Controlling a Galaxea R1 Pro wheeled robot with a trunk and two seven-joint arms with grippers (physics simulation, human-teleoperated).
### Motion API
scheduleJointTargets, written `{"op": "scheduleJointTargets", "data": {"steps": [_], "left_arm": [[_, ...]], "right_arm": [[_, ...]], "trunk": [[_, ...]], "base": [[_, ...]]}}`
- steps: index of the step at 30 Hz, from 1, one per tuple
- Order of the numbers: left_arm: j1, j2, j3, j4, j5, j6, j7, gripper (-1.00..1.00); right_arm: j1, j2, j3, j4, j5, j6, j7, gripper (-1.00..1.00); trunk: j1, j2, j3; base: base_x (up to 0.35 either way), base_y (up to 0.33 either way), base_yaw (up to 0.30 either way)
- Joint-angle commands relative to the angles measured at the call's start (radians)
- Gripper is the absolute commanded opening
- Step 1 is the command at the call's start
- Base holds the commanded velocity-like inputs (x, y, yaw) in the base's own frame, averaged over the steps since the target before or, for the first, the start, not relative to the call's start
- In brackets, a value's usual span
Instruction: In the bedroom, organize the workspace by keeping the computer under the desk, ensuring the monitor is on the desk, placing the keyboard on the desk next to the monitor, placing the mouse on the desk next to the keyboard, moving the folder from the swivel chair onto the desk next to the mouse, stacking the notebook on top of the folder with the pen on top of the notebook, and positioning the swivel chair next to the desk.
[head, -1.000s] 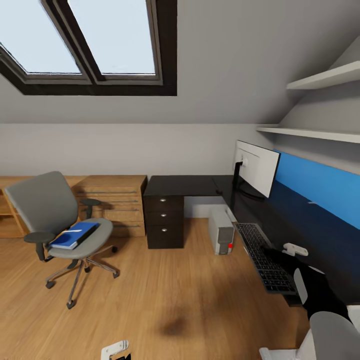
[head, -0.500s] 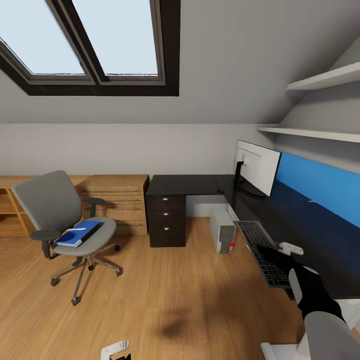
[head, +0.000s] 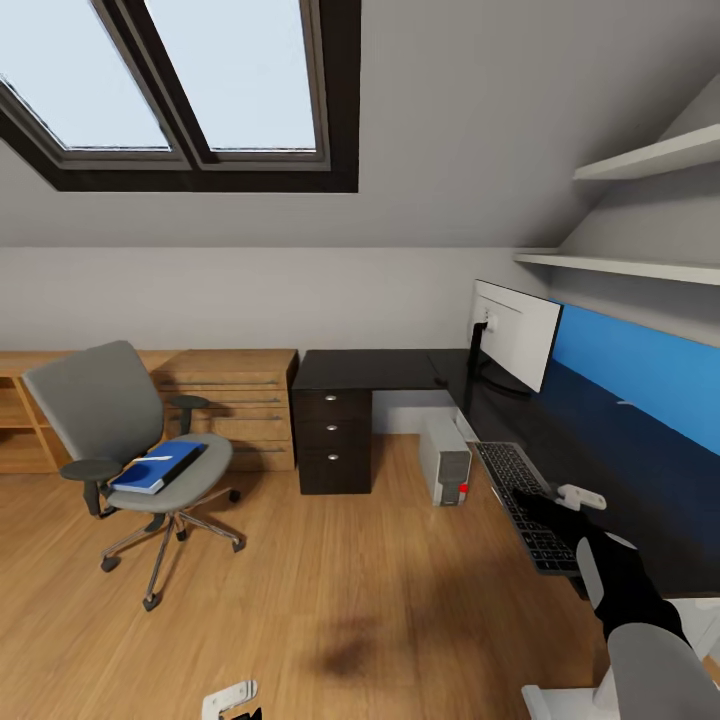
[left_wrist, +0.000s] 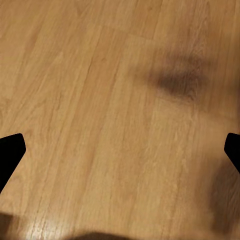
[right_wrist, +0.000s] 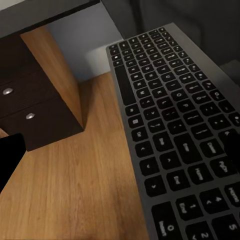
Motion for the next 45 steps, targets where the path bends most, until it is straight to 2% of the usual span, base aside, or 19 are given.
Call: {"op": "scheduleJointTargets", "data": {"steps": [1, 6, 9, 23, 30, 45], "left_arm": [[-0.001, -0.001, 0.005, 0.001, 0.001, -0.003, 0.0, 1.0], [-0.001, -0.001, 0.005, 0.001, 0.001, -0.003, 0.0, 1.0], [-0.001, -0.001, 0.005, 0.001, 0.001, -0.003, 0.0, 1.0], [-0.001, -0.001, 0.005, 0.001, 0.001, -0.003, 0.0, 1.0], [-0.001, -0.001, 0.005, 0.001, 0.001, -0.003, 0.0, 1.0], [-0.001, -0.001, 0.005, 0.001, 0.001, -0.003, 0.0, 1.0]], "right_arm": [[0.0, 0.0, -0.005, -0.002, 0.008, 0.005, 0.009, 1.0], [0.022, 0.0, -0.004, -0.003, 0.007, 0.002, 0.013, 1.0], [0.04, -0.001, -0.003, -0.004, 0.01, -0.038, 0.029, 1.0], [0.046, 0.008, -0.002, -0.002, 0.021, -0.062, 0.049, 1.0], [0.047, 0.022, -0.001, -0.003, 0.024, -0.063, 0.048, 1.0], [0.047, 0.026, -0.001, -0.002, 0.024, -0.063, 0.047, 1.0]], "trunk": [[0.0, -0.001, -0.001], [0.0, -0.001, -0.001], [0.0, -0.001, -0.001], [0.0, -0.001, -0.001], [0.0, -0.001, -0.001], [0.0, -0.001, -0.001]], "base": [[0.0, 0.0, 0.0], [0.0, 0.0, 0.0], [0.0, 0.0, 0.0], [-0.088, 0.078, 0.0], [-0.034, 0.012, 0.0], [-0.268, 0.0, 0.0]]}}
